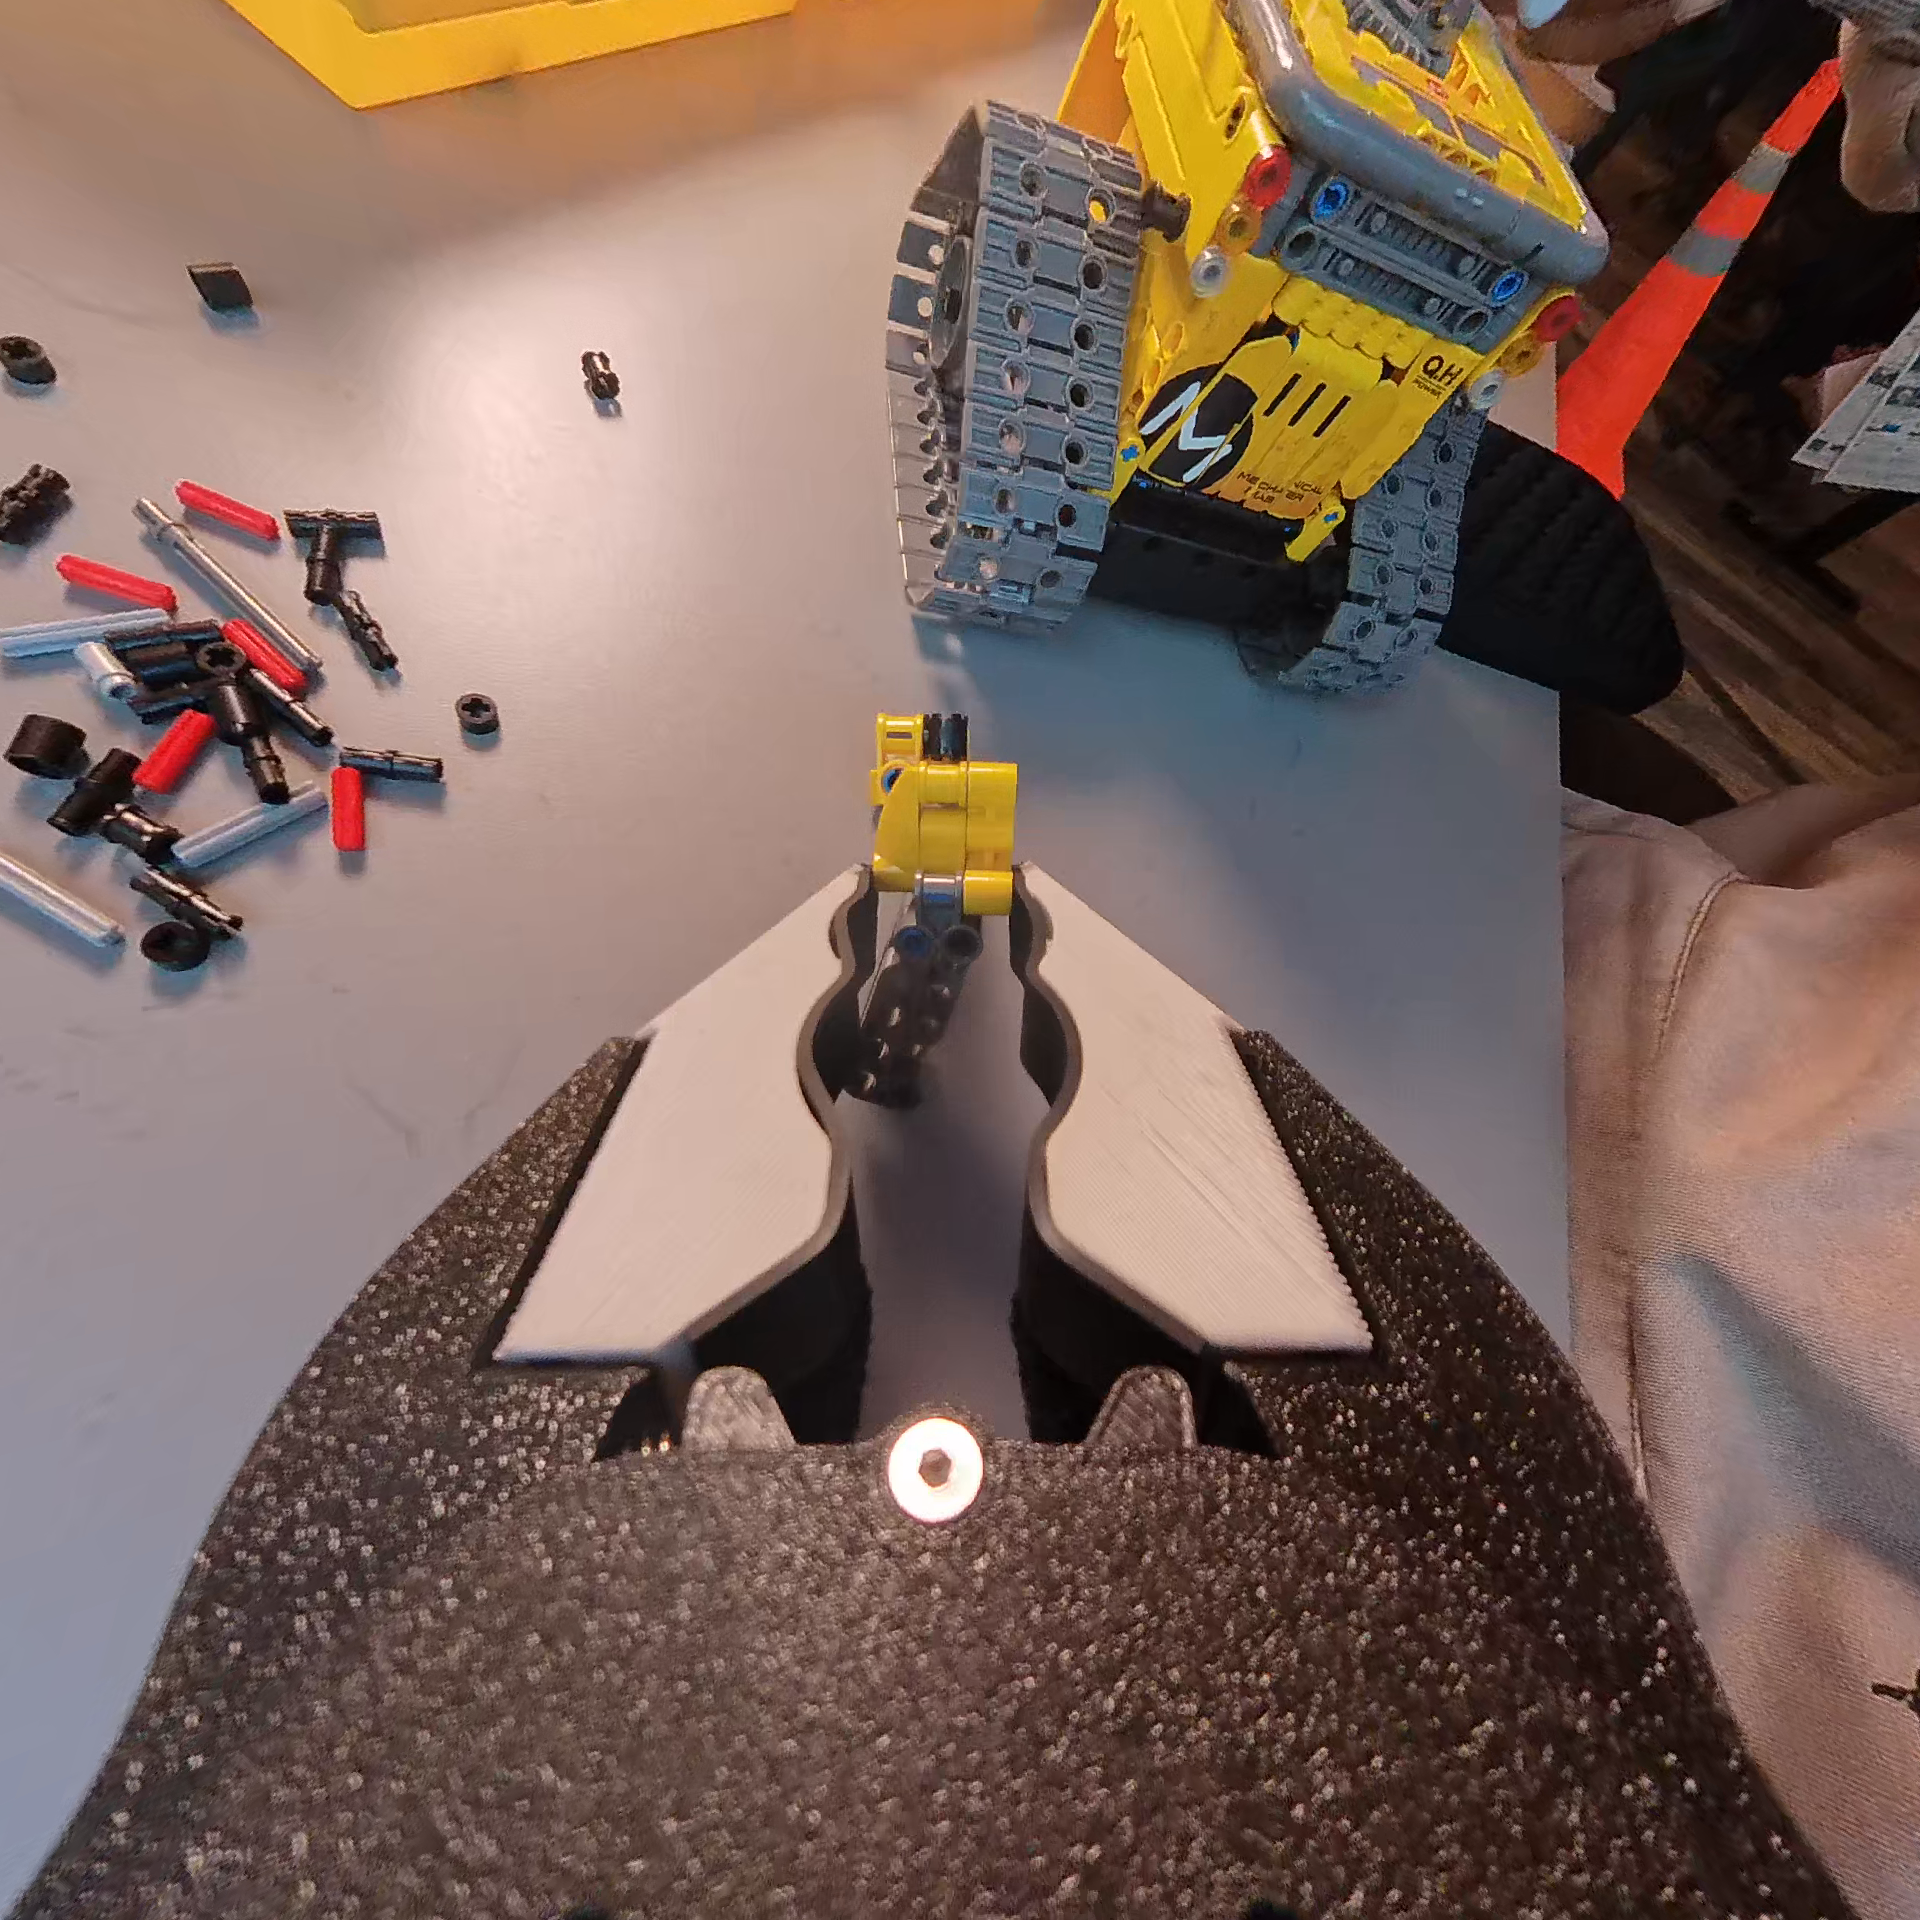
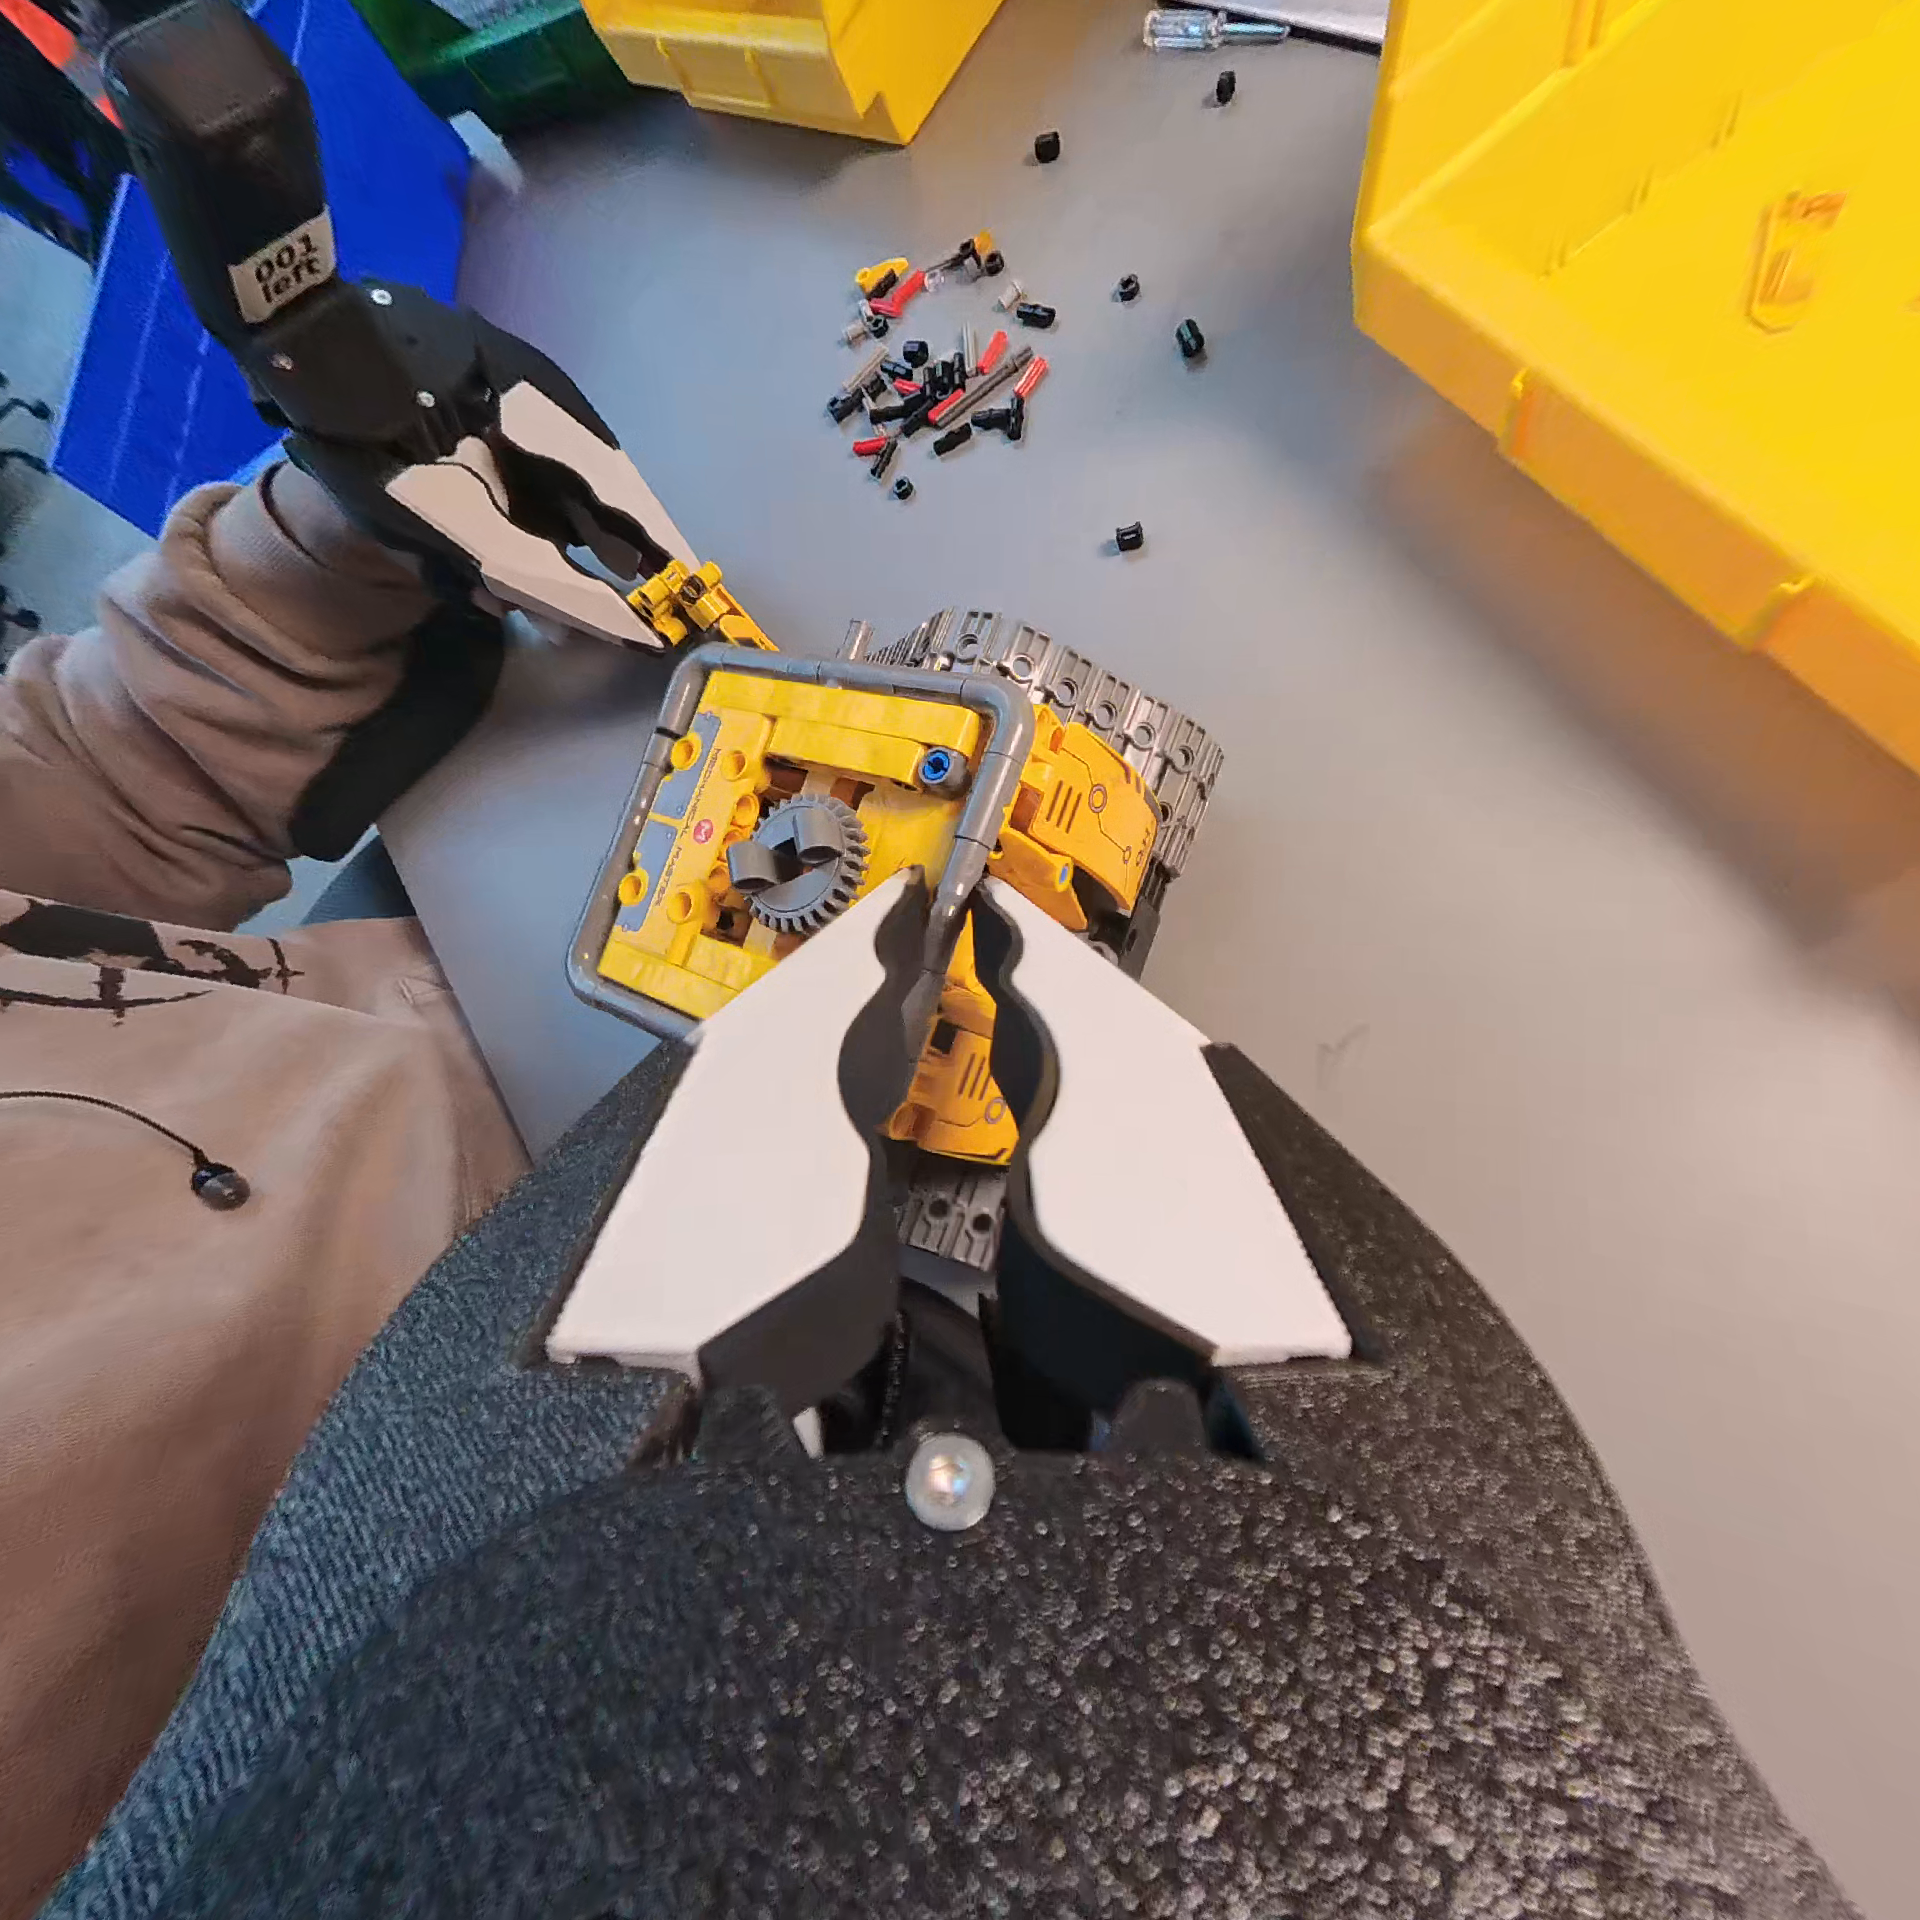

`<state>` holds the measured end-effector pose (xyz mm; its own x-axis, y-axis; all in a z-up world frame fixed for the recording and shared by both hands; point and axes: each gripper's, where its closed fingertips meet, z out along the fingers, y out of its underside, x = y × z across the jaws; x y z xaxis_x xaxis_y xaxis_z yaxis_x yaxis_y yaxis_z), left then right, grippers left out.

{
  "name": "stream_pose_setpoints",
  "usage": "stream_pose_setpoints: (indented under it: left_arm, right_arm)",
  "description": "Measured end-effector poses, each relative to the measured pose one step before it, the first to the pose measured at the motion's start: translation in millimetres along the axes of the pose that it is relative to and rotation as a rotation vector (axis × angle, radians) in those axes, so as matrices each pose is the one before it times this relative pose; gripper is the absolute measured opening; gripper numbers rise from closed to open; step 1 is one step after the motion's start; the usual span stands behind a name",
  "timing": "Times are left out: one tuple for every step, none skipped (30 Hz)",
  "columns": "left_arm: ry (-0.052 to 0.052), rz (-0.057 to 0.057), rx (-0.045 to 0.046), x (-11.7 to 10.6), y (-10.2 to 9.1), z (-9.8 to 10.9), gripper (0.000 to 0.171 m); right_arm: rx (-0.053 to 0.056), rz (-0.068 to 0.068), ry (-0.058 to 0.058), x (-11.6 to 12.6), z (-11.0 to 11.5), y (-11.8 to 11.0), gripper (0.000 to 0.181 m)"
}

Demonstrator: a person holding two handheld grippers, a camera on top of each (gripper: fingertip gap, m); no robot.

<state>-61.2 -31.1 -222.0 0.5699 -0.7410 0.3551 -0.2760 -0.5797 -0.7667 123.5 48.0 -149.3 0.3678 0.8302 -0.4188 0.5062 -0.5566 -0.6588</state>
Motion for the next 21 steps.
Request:
stream_pose_setpoints:
  left_arm:
    - [0.0034, -0.0018, -0.00027, 0.34, 0.47, -0.44, 0.025]
    - [0.0033, -0.0033, 0.00022, 0.24, 0.40, -0.53, 0.025]
    - [0.0032, -0.0040, 0.00025, 0.03, 0.38, -0.49, 0.025]
    - [0.0035, -0.0040, 0.00026, -0.08, 0.17, -0.31, 0.025]
    - [0.0036, -0.0047, 0.00058, -0.04, 0.04, -0.18, 0.025]
    - [0.0040, -0.0054, 0.00018, 0.04, -0.08, 0.01, 0.025]
    - [0.0046, -0.0044, -0.00031, 0.11, -0.04, 0.05, 0.025]
    - [0.0051, -0.0036, -0.00085, 0.17, 0.00, 0.08, 0.025]
    - [0.0044, -0.0039, -0.00088, 0.13, -0.07, 0.02, 0.025]
    - [0.0029, -0.0037, -0.00008, -0.10, 0.06, -0.09, 0.025]
    - [0.0030, -0.0036, -0.00013, 0.02, 0.05, -0.18, 0.025]
    - [0.0028, -0.0037, 0.00013, -0.09, 0.11, -0.19, 0.025]
    - [0.0021, -0.0040, 0.00100, -0.14, -0.17, -0.07, 0.025]
    - [0.0026, -0.0039, 0.00099, -0.05, -0.04, -0.05, 0.025]
    - [0.0039, -0.0033, 0.00073, 0.01, -0.10, 0.20, 0.025]
    - [0.0049, -0.0034, 0.00050, 0.25, -0.17, 0.21, 0.025]
    - [0.0044, -0.0038, 0.00129, -0.11, -0.37, 0.32, 0.025]
    - [0.0048, -0.0035, 0.00170, 0.04, -0.48, 0.51, 0.025]
    - [0.0062, -0.0029, 0.00205, 0.40, -0.43, 0.55, 0.025]
    - [0.0075, -0.0030, 0.00396, 0.92, -0.52, 0.51, 0.024]
    - [0.0084, -0.0021, 0.00687, 1.50, -0.96, 0.23, 0.025]
  right_arm:
    - [0.0076, 0.0072, -0.0117, -1.29, -3.17, -1.45, 0.004]
    - [0.0189, 0.0131, -0.0182, -2.24, -5.32, -2.95, 0.003]
    - [0.0236, 0.0115, -0.0093, -1.41, -7.40, -3.71, 0.003]
    - [0.0199, -0.0008, 0.0029, 0.32, -9.35, -3.50, 0.002]
    - [0.0139, -0.0053, 0.0227, 3.91, -10.69, -2.45, 0.003]
    - [0.0122, 0.0060, 0.0289, 6.57, -11.53, -1.08, 0.003]
    - [0.0141, 0.0191, 0.0342, 9.55, -11.83, -0.09, 0.003]
    - [0.0113, 0.0272, 0.0381, 12.21, -11.74, 1.30, 0.003]
    - [0.0077, 0.0262, 0.0386, 13.79, -11.66, 2.43, 0.004]
    - [0.0163, 0.0307, 0.0383, 15.22, -11.50, 1.55, 0.003]
    - [0.0168, 0.0367, 0.0336, 15.63, -10.84, 1.35, 0.003]
    - [0.0182, 0.0314, 0.0388, 16.70, -9.69, 1.23, 0.003]
    - [0.0179, 0.0283, 0.0426, 17.76, -8.69, 0.86, 0.004]
    - [0.0218, 0.0322, 0.0374, 17.76, -7.97, 0.12, 0.004]
    - [0.0261, 0.0358, 0.0232, 15.75, -7.12, -1.37, 0.004]
    - [0.0237, 0.0254, 0.0308, 15.51, -5.21, -1.36, 0.004]
    - [0.0204, 0.0160, 0.0400, 15.46, -4.02, -1.56, 0.004]
    - [0.0096, 0.0111, 0.0353, 13.87, -2.28, -0.08, 0.004]
    - [-0.0011, 0.0052, 0.0425, 13.95, -0.93, 1.52, 0.004]
    - [-0.0081, -0.0035, 0.0442, 12.57, 0.49, 2.94, 0.005]
    - [0.0019, -0.0179, 0.0132, 6.00, 0.43, 1.18, 0.007]
